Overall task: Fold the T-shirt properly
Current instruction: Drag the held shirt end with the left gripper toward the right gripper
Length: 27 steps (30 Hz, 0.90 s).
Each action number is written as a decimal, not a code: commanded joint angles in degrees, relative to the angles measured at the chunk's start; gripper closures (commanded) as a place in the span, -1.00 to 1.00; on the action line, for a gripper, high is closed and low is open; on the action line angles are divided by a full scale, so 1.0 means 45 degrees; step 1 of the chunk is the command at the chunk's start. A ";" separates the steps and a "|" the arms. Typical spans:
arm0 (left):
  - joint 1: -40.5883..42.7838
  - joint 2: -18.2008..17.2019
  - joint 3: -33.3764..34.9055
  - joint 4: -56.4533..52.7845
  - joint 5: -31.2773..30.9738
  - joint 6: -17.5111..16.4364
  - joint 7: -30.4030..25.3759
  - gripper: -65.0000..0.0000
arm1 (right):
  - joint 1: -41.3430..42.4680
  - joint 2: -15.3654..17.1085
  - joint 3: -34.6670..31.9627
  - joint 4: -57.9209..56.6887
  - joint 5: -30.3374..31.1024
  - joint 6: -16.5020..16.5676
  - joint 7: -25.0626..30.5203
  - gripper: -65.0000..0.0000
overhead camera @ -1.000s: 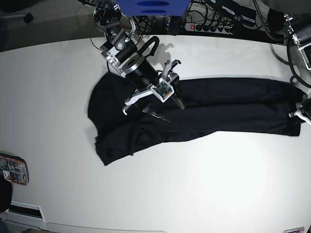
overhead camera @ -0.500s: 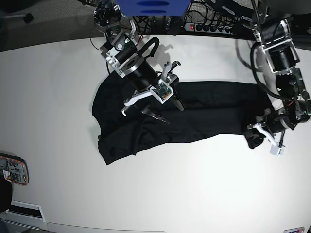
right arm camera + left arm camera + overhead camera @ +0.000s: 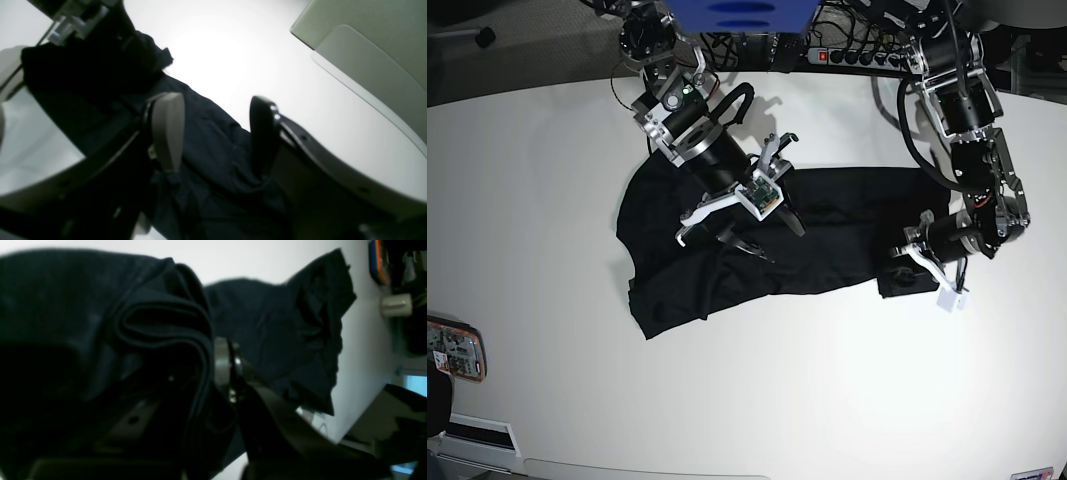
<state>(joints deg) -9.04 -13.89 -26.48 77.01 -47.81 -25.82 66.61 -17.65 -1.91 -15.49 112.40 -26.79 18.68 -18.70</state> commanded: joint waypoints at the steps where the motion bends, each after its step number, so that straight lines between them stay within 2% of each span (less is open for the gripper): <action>1: -0.0365 0.0088 -0.0006 0.0556 -0.0325 -0.0073 -0.0238 1.00 | 0.0103 -0.0093 -0.0085 0.0273 0.0140 -0.0058 0.0355 0.08; 3: -0.0346 0.0186 0.0033 0.0752 -0.0306 -0.0073 -0.0238 1.00 | 0.0103 -0.0093 -0.0124 0.0273 0.0140 -0.0058 0.0355 0.08; 9: -0.0346 0.0752 0.1596 0.0752 -0.0306 -0.0073 -0.0336 1.00 | 0.0103 -0.0093 -0.0124 0.0253 0.0140 -0.0058 0.0355 0.08; 14: -0.0150 0.1201 0.2300 0.0791 -0.0306 -0.0073 -0.0355 1.00 | 0.0025 -0.0093 -0.0065 0.0253 0.0140 -0.0058 0.0355 0.08; 19: 0.0319 0.1123 0.2866 0.0791 -0.0286 -0.0073 -0.1391 1.00 | 0.0005 -0.0093 -0.0065 0.0253 0.0140 -0.0058 0.0336 0.08; 22: 0.0416 0.0733 0.3296 0.0810 -0.0364 -0.0073 -0.1273 1.00 | 0.0025 -0.0093 -0.0144 0.0253 0.0140 -0.0058 -0.0133 0.08; 23: 0.0436 0.0576 0.3569 0.0810 -0.0384 -0.0073 -0.1215 0.96 | 0.0064 -0.0093 -0.0144 0.0253 0.0140 -0.0058 -0.0387 0.08; 25: 0.0573 0.0361 0.3960 0.0908 -0.0403 -0.0132 -0.1351 0.64 | 0.0064 -0.0093 -0.0144 0.0253 0.0140 -0.0038 -0.0582 0.08; 27: 0.0670 0.0186 0.4331 0.1416 -0.0403 -0.0171 -0.1625 0.59 | 0.0025 -0.0093 -0.0144 0.0253 0.0140 -0.0038 -0.0582 0.08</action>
<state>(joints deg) -4.82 -13.04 -7.03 82.08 -48.01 -25.87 60.49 -17.96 -1.93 -15.97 112.40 -26.74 18.85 -22.83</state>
